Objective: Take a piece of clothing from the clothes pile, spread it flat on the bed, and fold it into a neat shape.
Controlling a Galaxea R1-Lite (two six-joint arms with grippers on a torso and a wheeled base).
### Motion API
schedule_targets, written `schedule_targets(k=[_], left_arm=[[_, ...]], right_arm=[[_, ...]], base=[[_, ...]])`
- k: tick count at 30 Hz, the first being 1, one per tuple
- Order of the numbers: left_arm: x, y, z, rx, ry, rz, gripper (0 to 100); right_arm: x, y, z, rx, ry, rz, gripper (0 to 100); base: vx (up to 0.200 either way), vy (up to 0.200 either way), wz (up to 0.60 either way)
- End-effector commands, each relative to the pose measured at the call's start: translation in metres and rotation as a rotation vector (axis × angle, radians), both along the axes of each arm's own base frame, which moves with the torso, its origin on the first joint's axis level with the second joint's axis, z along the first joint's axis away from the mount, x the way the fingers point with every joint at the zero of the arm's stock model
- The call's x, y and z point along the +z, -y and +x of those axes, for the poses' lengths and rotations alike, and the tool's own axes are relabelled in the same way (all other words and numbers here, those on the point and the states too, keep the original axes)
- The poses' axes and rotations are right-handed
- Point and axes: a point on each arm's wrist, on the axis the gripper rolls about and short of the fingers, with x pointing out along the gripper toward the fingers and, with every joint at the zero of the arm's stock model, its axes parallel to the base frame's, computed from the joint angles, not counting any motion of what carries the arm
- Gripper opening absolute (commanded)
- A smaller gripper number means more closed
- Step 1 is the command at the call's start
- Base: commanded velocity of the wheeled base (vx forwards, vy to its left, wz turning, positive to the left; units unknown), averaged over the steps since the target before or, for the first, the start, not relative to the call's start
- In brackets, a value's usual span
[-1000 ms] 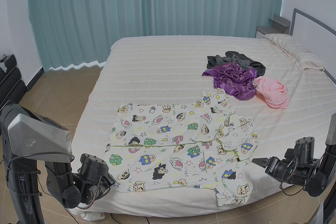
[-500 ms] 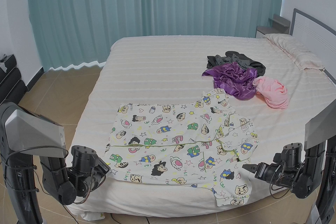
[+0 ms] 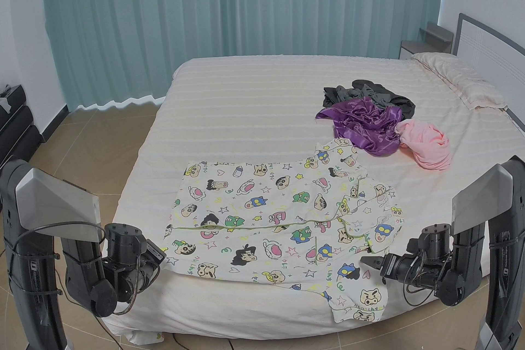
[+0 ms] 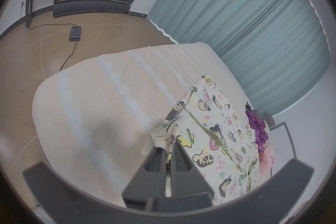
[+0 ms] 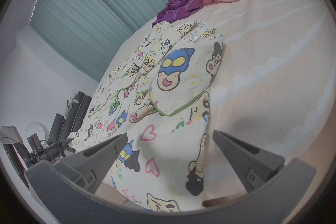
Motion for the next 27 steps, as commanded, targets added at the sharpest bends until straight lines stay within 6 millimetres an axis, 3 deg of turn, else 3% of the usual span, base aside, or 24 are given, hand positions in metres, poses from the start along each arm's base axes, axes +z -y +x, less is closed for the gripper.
schedule_targets(k=[1,6,7,13,21,27], left_arm=[[-0.001,-0.001,0.001,0.005,0.007,-0.002,0],[-0.003,-0.001,0.000,0.002,-0.001,0.000,0],[-0.004,-0.001,0.000,0.001,-0.004,0.002,0],[-0.004,-0.001,0.000,0.000,-0.005,0.003,0],[-0.004,0.000,0.001,0.000,-0.002,0.005,0],[-0.005,0.000,0.003,-0.002,-0.001,0.005,0]], right_arm=[[-0.002,-0.001,0.005,0.005,0.000,-0.001,100],[-0.001,-0.004,0.008,0.025,0.012,0.012,100],[0.000,-0.008,0.011,0.041,0.025,0.018,0],[0.003,-0.007,0.018,0.031,0.056,0.023,0],[0.019,0.015,0.049,-0.062,0.172,0.038,0],[0.024,0.017,0.064,-0.072,0.140,0.032,0]], base=[[0.000,0.000,0.00],[0.000,0.000,0.00],[0.000,0.000,0.00],[0.000,0.000,0.00],[0.000,0.000,0.00],[0.000,0.000,0.00]])
